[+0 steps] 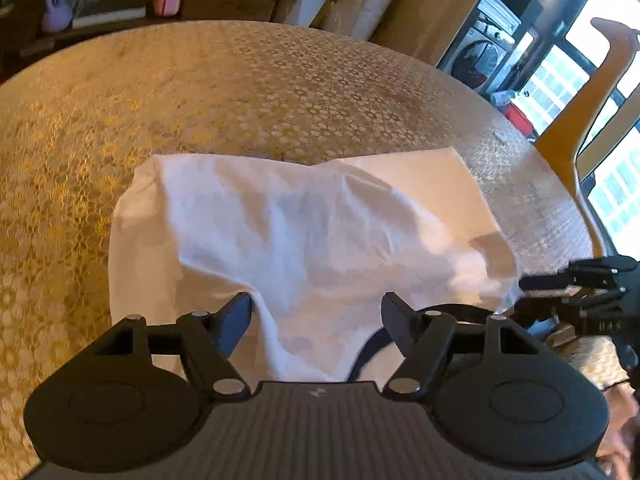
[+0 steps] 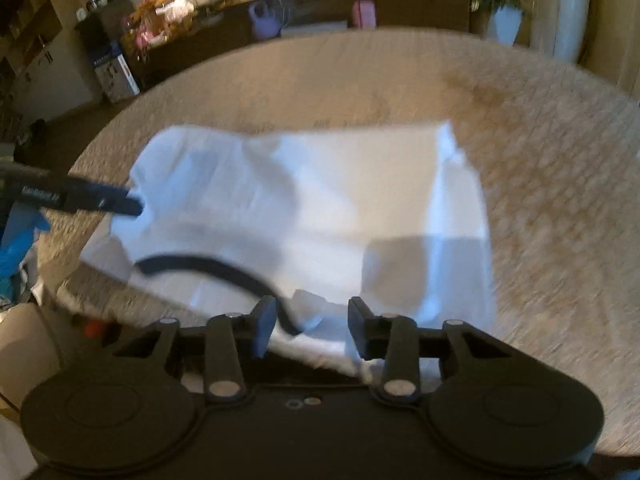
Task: Fold clothes
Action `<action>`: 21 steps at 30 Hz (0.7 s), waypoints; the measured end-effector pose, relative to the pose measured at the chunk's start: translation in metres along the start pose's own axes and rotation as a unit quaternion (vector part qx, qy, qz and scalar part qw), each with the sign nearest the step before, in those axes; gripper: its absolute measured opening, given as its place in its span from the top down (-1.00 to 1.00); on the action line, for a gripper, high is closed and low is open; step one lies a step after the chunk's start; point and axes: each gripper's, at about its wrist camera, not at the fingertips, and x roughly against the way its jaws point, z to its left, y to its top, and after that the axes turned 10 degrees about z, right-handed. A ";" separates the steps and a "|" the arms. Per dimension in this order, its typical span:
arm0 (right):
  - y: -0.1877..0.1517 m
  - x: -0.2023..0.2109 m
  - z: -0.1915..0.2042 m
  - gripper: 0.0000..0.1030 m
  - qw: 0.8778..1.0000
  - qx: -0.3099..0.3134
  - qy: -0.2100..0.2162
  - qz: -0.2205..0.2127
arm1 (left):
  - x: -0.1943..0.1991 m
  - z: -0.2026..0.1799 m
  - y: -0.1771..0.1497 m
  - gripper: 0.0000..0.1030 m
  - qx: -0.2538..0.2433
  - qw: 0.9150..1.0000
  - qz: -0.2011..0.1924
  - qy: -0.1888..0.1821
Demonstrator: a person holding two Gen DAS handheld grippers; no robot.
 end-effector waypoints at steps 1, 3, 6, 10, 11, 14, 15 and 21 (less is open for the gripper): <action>-0.002 -0.004 -0.002 -1.00 1.000 -0.013 0.010 0.004 | -0.002 0.001 -0.001 -0.36 -0.002 1.000 0.005 -0.008; -0.005 -0.012 -0.006 -1.00 0.999 -0.040 0.031 0.012 | -0.005 0.004 -0.001 -0.36 -0.001 1.000 0.007 -0.006; -0.005 -0.021 -0.017 -1.00 0.993 -0.099 0.061 0.008 | -0.011 0.008 0.000 -0.36 0.005 1.000 0.008 0.005; -0.007 -0.032 -0.021 -1.00 0.987 -0.149 0.066 0.004 | -0.021 0.019 -0.001 -0.36 0.017 0.999 0.017 0.021; -0.007 -0.031 -0.020 -1.00 0.986 -0.153 0.065 0.000 | -0.020 0.018 -0.002 -0.37 0.012 1.000 0.015 0.022; -0.009 -0.020 -0.020 -1.00 0.983 -0.161 0.080 -0.016 | -0.017 0.013 -0.004 -0.37 -0.005 0.999 0.015 0.032; -0.010 -0.015 -0.021 -1.00 0.983 -0.160 0.086 -0.017 | -0.017 0.011 -0.004 -0.37 -0.011 0.999 0.015 0.036; -0.020 -0.001 -0.031 -1.00 0.983 -0.154 0.103 -0.008 | -0.020 0.002 -0.011 -0.37 -0.072 0.995 0.025 0.060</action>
